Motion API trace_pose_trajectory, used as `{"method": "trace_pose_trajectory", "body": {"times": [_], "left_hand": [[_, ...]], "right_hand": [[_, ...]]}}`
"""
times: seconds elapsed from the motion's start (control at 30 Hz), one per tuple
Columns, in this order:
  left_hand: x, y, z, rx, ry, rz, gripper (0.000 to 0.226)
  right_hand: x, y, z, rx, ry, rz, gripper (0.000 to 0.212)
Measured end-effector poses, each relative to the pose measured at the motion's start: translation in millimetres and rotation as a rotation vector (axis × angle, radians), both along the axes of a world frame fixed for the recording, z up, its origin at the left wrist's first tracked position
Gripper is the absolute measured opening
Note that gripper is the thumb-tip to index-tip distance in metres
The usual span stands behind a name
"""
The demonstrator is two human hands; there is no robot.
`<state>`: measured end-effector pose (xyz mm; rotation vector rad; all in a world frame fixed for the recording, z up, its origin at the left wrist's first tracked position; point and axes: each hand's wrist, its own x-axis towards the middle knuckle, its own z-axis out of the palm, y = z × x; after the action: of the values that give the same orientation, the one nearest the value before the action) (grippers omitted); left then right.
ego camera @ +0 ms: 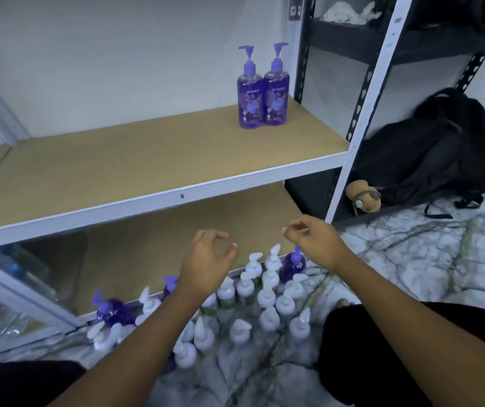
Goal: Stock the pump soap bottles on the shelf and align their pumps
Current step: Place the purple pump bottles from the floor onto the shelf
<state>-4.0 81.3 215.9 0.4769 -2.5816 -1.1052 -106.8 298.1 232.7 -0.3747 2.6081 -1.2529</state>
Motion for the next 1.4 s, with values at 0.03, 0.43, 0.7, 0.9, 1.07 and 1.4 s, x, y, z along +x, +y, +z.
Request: {"method": "trace_pose_trajectory", "body": {"times": [0.03,0.43,0.7,0.9,1.07,1.4], "left_hand": [[8,-1,-9,0.030,-0.025,0.024,0.021],[49,-77,-119,0.120,-0.452,0.338,0.046],[14,-106,-168,0.173,-0.652,0.449,0.079],[-25,-125,-191,-0.027,-0.852,0.579,0.089],[-42,-135,-204,-0.158,-0.884,0.657,0.093],[-41,-138,-219,-0.131,-0.751,0.809,0.099]], "right_hand": [[7,1,-11,-0.014,-0.019,-0.013,0.020],[7,-12,-118,0.208,-0.155,-0.082,0.034],[-33,-21,-173,0.553,-0.217,-0.259,0.085],[-74,-25,-206,0.706,-0.343,-0.268,0.086],[-100,-25,-233,0.626,-0.446,-0.260,0.119],[-120,-15,-256,0.620,-0.406,-0.275,0.112]]}}
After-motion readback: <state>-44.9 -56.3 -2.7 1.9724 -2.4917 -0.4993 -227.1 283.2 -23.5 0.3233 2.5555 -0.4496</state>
